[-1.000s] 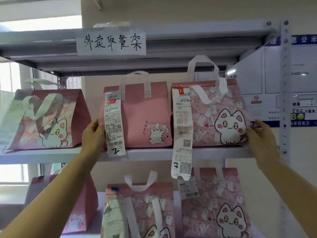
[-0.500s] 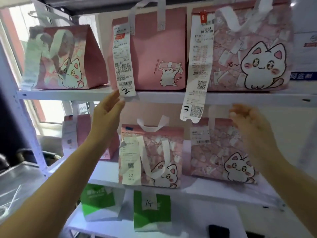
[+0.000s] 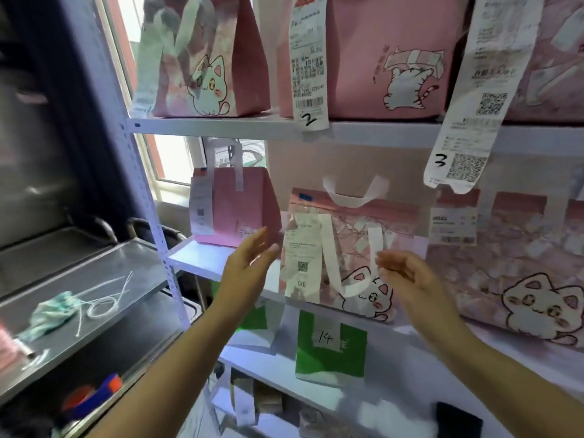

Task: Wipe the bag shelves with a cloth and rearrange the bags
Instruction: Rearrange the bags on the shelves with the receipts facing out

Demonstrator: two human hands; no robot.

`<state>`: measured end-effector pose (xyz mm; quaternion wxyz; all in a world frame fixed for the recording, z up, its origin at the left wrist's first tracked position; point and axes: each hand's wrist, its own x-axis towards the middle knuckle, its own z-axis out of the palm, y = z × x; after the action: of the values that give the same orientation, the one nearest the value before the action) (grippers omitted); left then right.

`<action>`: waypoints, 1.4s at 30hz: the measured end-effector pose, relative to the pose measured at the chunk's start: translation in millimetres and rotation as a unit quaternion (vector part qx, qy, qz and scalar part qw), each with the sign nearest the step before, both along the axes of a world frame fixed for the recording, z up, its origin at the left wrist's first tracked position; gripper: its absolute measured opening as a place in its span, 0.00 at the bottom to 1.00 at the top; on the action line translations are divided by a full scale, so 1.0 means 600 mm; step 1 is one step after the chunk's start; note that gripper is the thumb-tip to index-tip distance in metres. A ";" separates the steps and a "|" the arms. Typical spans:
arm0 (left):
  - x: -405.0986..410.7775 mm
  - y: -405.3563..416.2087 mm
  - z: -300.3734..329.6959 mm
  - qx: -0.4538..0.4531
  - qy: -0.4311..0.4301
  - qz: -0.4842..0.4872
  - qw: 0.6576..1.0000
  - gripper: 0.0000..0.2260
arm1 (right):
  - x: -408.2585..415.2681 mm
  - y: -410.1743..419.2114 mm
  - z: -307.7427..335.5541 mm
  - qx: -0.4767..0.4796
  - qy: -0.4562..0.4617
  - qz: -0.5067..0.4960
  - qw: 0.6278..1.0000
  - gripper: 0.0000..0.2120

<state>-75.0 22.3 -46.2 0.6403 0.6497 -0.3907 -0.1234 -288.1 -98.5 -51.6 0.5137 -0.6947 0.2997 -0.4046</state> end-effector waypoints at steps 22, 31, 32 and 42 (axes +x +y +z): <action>0.278 0.006 -0.157 0.147 0.009 -0.149 0.978 0.23 | 0.259 0.051 -0.104 0.070 0.043 -0.180 0.980 0.13; 0.309 0.048 -0.221 0.180 0.011 -0.228 0.957 0.21 | 0.264 0.100 -0.152 0.071 0.078 -0.223 0.969 0.14; 0.310 0.051 -0.227 0.184 0.014 -0.232 0.955 0.21 | 0.265 0.100 -0.153 0.073 0.083 -0.220 0.969 0.15; 0.324 0.068 -0.251 0.200 0.047 -0.203 0.957 0.20 | 0.290 0.086 -0.148 0.083 0.121 -0.187 0.971 0.16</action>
<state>119.7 63.0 -196.9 0.4764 0.6647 -0.4515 -0.3569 -114.0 -46.9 -140.3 0.4445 -0.6254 0.5168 -0.3798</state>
